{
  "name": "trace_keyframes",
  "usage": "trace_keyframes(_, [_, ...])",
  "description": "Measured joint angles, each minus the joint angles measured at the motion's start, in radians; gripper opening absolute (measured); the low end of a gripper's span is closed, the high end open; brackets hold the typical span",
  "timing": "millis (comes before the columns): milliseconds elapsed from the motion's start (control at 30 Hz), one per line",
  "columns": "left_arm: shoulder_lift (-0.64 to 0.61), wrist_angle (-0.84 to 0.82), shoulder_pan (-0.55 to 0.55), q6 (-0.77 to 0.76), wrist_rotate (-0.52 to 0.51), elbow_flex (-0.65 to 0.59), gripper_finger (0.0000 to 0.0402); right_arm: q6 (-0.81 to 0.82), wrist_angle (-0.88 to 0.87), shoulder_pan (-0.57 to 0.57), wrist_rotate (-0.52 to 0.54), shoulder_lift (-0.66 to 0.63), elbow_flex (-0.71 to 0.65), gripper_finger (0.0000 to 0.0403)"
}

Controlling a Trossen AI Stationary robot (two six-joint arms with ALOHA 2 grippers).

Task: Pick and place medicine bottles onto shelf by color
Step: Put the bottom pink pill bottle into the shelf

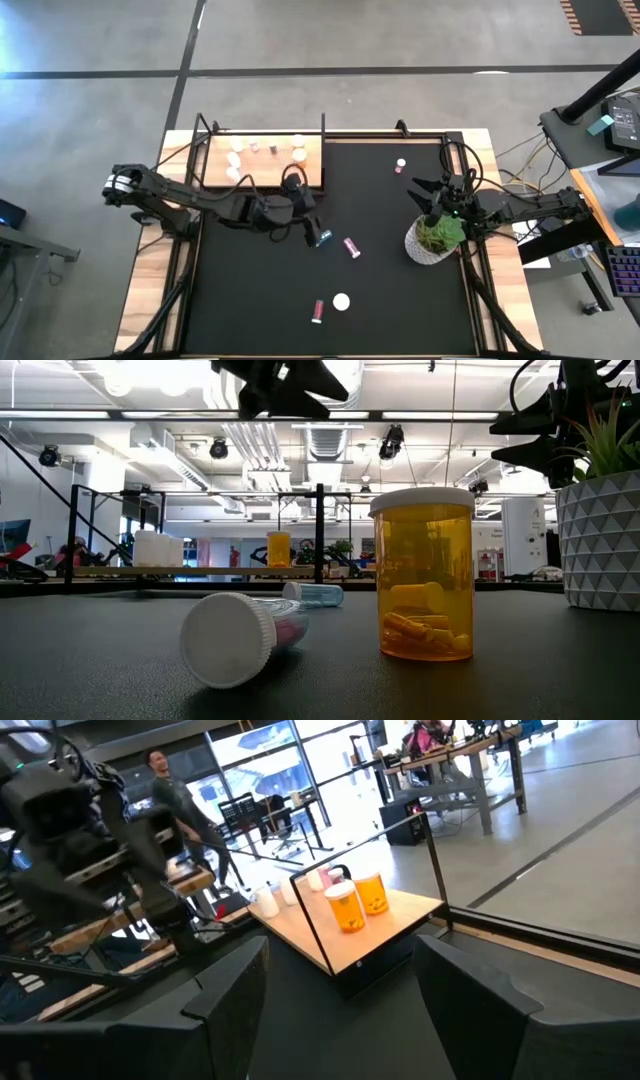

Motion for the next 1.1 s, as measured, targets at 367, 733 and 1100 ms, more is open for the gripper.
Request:
trace_keyframes(367, [0.077, -0.012, -0.071, -0.169, 0.016, 0.0, 0.0238, 0.0, 0.0, 0.0, 0.0, 0.0, 0.0, 0.024])
trace_keyframes(733, [0.155, -0.011, -0.061, -0.173, 0.219, 0.078, 0.0238, 0.0, 0.0, 0.0, 0.0, 0.0, 0.0, 0.024])
trace_keyframes(1100, [0.277, -0.071, -0.052, 0.043, 0.288, 0.184, 0.0238, 0.0, 0.0, 0.0, 0.0, 0.0, 0.0, 0.024])
